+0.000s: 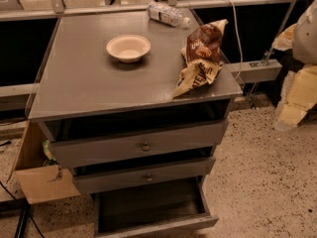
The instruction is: Close bottom drawer
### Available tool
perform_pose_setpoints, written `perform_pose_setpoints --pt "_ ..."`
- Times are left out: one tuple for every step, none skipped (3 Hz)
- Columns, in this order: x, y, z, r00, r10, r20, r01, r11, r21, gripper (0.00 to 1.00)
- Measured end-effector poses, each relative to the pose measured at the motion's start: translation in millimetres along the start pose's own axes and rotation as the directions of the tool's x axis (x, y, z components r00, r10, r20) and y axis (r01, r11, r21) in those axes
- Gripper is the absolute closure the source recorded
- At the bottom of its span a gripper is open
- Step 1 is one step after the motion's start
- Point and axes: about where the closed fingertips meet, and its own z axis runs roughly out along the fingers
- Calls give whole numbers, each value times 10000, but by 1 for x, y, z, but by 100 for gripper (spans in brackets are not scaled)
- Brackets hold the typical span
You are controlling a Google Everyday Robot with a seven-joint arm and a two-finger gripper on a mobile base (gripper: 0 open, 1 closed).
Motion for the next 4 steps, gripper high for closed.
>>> perform_pose_setpoints --pt "0 0 0 10000 0 0 0 10000 0 0" --pt "0 0 0 10000 0 0 0 10000 0 16" --pt "7 11 9 9997 224 -65 -224 9997 -9 39" --pt "23 28 39 9974 719 -62 -720 9973 -170 64"
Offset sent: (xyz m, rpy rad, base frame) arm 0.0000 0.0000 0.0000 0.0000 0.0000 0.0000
